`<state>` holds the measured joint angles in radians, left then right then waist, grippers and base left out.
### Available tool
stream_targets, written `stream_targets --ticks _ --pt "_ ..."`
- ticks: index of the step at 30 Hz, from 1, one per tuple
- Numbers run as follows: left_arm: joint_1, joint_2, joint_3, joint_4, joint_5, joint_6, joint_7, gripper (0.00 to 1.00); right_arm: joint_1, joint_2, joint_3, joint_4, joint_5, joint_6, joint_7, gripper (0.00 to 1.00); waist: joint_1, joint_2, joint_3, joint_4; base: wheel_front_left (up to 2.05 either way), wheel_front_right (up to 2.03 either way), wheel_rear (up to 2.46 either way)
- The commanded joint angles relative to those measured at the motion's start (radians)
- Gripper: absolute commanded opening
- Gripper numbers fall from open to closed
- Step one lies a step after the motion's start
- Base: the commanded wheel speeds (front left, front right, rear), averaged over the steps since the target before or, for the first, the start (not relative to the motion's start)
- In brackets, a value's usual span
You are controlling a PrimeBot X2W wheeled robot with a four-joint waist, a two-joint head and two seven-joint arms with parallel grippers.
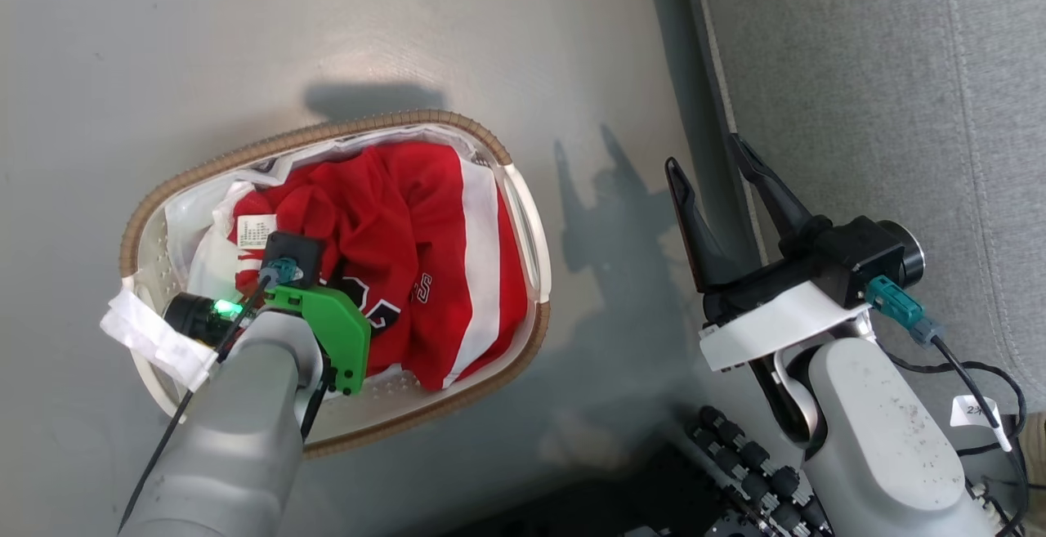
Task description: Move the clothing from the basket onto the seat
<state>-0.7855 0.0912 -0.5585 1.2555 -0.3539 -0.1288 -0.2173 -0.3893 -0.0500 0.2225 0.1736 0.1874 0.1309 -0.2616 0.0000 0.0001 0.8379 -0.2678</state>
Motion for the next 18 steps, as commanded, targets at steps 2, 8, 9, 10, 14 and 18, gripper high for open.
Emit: stream_targets --ticks 2,8,9,10,14,18 --pt "0.032 0.005 -0.016 0.0 -0.018 -0.003 -0.014 0.0 -0.003 -0.002 -0.002 0.011 0.003 0.0 -0.005 1.0 0.0 -0.0001 -0.055 0.002 0.0 0.0 0.0" --pt "0.098 0.004 -0.014 -0.015 -0.081 -0.003 -0.041 0.0 0.011 -0.002 0.003 0.03 0.0 0.0 -0.005 1.0 0.0 -0.0001 -0.174 0.013 0.0 0.0 0.0" --pt "0.114 0.003 -0.018 -0.023 -0.088 -0.003 -0.043 0.0 0.017 -0.002 0.004 0.034 0.003 0.0 -0.005 1.0 0.0 -0.0001 -0.197 0.016 0.0 0.0 0.0" --pt "0.128 0.003 -0.022 -0.031 -0.094 -0.003 -0.046 0.0 0.022 -0.003 0.001 0.037 0.005 0.0 -0.005 1.0 0.0 -0.0001 -0.216 0.02 0.0 0.0 0.0" --pt "0.184 0.004 -0.012 -0.084 -0.117 -0.003 -0.049 0.0 0.052 -0.003 -0.011 0.056 0.002 0.0 -0.005 1.0 0.0 -0.0001 -0.308 0.046 0.0 0.0 0.0" --pt "0.262 0.005 0.036 -0.179 -0.114 0.004 -0.048 0.0 0.086 -0.003 -0.023 0.077 -0.003 0.0 -0.005 1.0 0.0 -0.0001 -0.403 0.075 0.0 0.0 0.0"
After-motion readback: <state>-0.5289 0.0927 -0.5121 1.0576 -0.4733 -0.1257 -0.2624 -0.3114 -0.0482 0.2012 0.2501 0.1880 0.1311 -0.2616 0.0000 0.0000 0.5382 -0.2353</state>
